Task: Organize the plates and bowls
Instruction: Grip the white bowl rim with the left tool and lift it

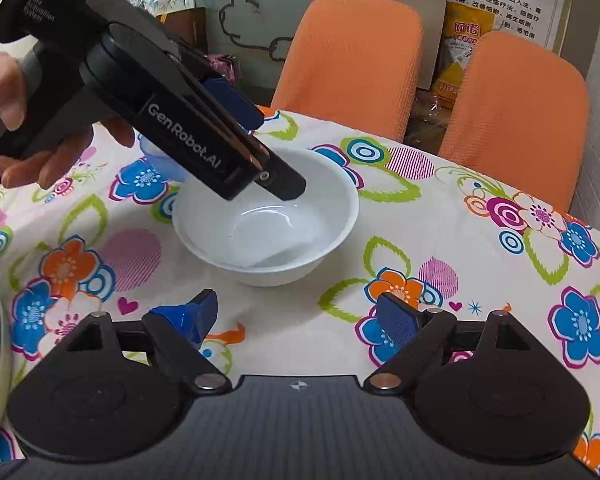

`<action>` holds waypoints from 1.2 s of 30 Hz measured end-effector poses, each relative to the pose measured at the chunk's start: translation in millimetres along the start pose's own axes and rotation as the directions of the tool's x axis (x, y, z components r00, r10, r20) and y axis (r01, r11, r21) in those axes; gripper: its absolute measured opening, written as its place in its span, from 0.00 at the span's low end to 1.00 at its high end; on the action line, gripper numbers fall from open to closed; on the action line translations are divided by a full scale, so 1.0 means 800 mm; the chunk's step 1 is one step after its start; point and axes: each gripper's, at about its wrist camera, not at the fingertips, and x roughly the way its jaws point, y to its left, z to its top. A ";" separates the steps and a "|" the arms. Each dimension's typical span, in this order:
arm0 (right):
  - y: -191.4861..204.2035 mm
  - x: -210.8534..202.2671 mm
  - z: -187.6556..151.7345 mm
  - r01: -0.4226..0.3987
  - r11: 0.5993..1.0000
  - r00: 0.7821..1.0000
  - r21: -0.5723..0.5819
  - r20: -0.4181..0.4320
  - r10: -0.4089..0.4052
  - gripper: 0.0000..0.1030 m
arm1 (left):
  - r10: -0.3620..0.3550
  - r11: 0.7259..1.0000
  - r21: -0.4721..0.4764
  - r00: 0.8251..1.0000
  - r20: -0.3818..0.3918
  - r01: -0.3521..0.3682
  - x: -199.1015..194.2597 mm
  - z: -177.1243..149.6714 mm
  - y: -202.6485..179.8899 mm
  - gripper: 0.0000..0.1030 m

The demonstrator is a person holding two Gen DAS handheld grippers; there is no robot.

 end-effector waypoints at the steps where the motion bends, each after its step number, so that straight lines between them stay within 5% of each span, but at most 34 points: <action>1: 0.000 0.004 0.001 -0.007 1.000 1.000 0.003 -0.002 0.007 0.72 | -0.003 1.000 0.012 1.000 -0.011 0.003 0.006 0.002 0.000 0.74; 9: 0.005 0.032 0.004 -0.040 0.999 0.999 -0.016 -0.012 0.040 0.72 | -0.001 1.000 0.023 0.997 -0.072 0.003 0.041 -0.003 0.003 0.74; 16: 0.009 0.045 0.010 -0.059 0.997 0.996 -0.054 0.070 0.063 0.70 | -0.014 1.000 -0.027 0.998 -0.063 0.012 0.052 -0.004 0.002 0.74; 18: 0.012 0.038 0.010 -0.038 0.997 0.992 -0.069 0.117 0.046 0.69 | -0.021 0.999 -0.035 0.998 -0.058 0.019 0.051 -0.004 -0.001 0.66; 28: 0.060 -0.066 0.018 0.072 0.987 0.974 -0.144 0.225 -0.038 0.69 | 0.007 1.000 -0.025 0.998 0.067 -0.005 -0.063 0.011 -0.044 0.66; 36: 0.104 -0.144 -0.029 0.136 0.978 0.976 -0.161 0.194 -0.104 0.70 | -0.008 1.000 0.011 0.995 0.095 0.007 -0.135 -0.031 -0.129 0.68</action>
